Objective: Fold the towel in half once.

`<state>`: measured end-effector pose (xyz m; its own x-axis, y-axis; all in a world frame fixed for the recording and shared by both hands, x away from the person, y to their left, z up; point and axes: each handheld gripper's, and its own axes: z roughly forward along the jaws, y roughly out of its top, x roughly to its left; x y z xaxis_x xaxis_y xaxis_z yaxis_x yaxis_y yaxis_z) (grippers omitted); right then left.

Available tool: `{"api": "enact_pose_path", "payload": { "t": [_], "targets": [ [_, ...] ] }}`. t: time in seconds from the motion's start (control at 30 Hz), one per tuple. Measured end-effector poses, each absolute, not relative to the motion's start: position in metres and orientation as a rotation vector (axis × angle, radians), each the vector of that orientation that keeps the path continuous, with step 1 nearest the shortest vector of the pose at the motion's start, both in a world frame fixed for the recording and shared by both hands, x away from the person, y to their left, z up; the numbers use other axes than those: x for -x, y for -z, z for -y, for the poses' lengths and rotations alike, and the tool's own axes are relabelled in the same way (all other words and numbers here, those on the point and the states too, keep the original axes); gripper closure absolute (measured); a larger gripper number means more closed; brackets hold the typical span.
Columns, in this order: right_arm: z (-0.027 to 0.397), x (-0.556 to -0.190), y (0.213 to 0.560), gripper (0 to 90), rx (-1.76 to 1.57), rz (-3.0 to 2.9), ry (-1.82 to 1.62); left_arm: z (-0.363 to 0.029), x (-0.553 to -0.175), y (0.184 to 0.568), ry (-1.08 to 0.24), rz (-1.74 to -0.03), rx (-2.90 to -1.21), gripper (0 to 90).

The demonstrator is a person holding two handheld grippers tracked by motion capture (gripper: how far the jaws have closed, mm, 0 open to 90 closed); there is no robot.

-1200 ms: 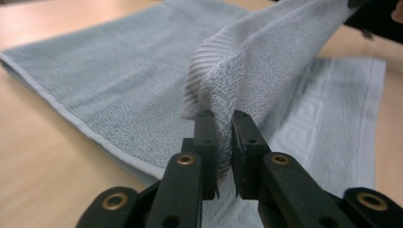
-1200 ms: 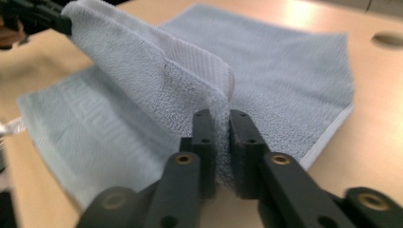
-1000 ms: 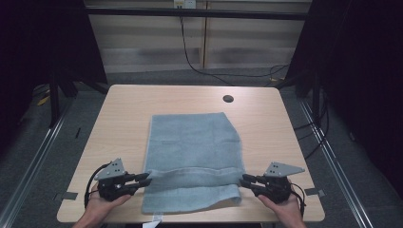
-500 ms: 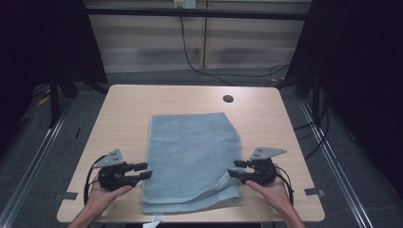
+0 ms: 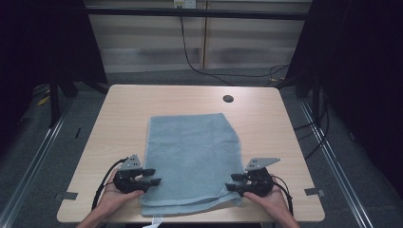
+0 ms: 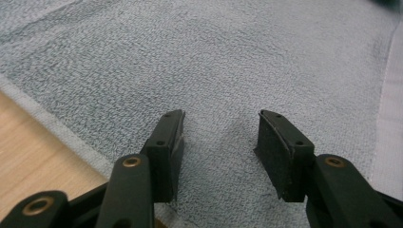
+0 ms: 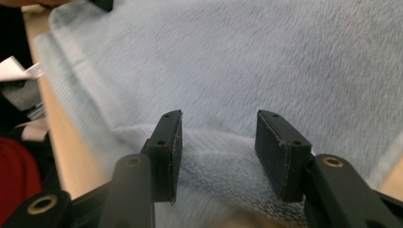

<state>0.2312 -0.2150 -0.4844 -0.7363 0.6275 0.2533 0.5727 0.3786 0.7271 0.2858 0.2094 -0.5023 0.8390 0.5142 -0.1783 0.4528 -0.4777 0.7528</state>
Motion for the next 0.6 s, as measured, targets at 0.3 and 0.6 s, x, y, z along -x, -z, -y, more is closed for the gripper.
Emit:
{"api": "enact_pose_path", "payload": {
  "t": [0.3, 0.6],
  "targets": [
    [0.232, -0.211, 0.466, 52.0, -1.133, -2.458, -1.349, -0.208, -0.307, 0.491, -0.108, -0.750, -2.103, 51.2],
    [0.223, -0.286, 0.466, 52.0, -1.173, -2.375, -1.362, -0.199, -0.353, 0.493, -0.155, -0.826, -2.067, 53.9]
  ]
}}
